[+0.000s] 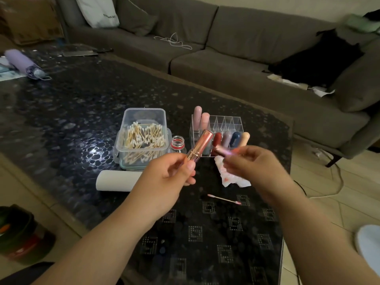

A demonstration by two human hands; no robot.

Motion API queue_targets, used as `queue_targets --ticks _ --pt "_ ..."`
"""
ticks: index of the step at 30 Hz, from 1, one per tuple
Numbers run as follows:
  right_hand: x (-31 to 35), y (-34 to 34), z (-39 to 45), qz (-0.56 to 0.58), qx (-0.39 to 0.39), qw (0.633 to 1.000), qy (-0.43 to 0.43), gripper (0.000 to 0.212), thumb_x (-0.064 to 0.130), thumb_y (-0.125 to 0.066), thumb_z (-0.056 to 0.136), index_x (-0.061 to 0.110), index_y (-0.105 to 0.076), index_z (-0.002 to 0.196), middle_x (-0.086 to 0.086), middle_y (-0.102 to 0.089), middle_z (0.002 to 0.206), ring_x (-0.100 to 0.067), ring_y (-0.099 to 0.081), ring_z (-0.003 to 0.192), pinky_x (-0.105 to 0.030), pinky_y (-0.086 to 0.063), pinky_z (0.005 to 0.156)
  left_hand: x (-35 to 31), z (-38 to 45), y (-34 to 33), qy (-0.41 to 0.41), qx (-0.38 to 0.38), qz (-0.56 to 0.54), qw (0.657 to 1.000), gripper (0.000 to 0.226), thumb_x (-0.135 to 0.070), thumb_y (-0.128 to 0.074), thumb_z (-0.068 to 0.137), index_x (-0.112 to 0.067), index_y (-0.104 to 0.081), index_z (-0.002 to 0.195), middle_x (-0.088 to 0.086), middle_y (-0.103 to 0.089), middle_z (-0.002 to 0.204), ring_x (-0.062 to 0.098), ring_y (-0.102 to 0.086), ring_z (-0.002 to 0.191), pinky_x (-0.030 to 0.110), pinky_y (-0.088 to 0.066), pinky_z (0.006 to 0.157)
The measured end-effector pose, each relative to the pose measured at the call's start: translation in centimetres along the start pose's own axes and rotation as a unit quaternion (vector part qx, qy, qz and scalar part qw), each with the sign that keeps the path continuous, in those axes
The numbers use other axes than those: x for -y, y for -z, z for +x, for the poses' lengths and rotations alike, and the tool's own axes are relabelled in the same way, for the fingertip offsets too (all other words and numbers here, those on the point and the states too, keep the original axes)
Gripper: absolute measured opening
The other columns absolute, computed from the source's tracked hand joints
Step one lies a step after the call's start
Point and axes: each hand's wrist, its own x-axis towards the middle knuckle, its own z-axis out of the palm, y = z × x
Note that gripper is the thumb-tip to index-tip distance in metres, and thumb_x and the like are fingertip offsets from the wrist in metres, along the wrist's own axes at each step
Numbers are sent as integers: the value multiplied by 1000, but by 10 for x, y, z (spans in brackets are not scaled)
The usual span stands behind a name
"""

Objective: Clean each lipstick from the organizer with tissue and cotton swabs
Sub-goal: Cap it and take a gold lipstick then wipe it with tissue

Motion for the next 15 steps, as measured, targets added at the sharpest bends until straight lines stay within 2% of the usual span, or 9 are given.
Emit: queue_targets --ticks 2,4,6,8,11,13,15 --pt "-10 -10 2 -157 27 987 -6 16 16 -74 80 18 -64 92 2 -72 80 -7 -67 69 -18 -50 59 1 0 0 16 5 -42 999 16 -25 -54 92 -17 -65 101 -9 -70 80 7 -68 76 28 -55 80" --pt "-20 -20 4 -289 7 956 52 13 25 -74 80 25 -65 89 9 -67 82 -1 -61 73 -11 -43 61 0 -1 -1 26 12 -84 996 16 -23 -54 92 -16 -65 101 -8 -69 78 8 -67 73 29 -56 79" --pt "-28 -26 6 -359 -11 927 113 12 31 -72 81 24 -67 90 11 -60 86 -1 -53 75 -5 -37 61 -2 -1 -3 27 18 -113 993 17 -23 -52 93 -14 -66 100 -6 -68 76 8 -65 69 28 -56 75" --pt "-33 -29 9 -416 -9 900 130 17 36 -70 82 25 -68 96 9 -50 92 -1 -45 75 -7 -31 58 -4 -2 -4 23 27 -140 989 19 -24 -51 92 -13 -66 97 -4 -68 73 9 -63 66 26 -54 69" --pt "-38 -33 13 -455 13 883 113 26 37 -67 85 24 -69 107 8 -44 94 -3 -41 73 -8 -28 55 -6 -3 -5 10 45 -153 987 25 -29 -54 85 -10 -65 97 -4 -68 74 8 -61 65 22 -52 64" --pt "-36 -32 13 -464 18 878 116 35 37 -67 85 25 -65 118 8 -45 99 -2 -41 80 -9 -29 60 -5 -3 -5 1 46 -133 990 19 -23 -57 86 -8 -61 96 -3 -69 76 8 -60 64 23 -52 63" --pt "-29 -29 11 -452 8 882 129 45 38 -67 85 26 -58 127 7 -49 107 -2 -43 87 -12 -31 72 -2 -2 -6 2 36 -115 993 12 -14 -59 88 -7 -56 97 0 -70 77 9 -61 64 26 -52 64"
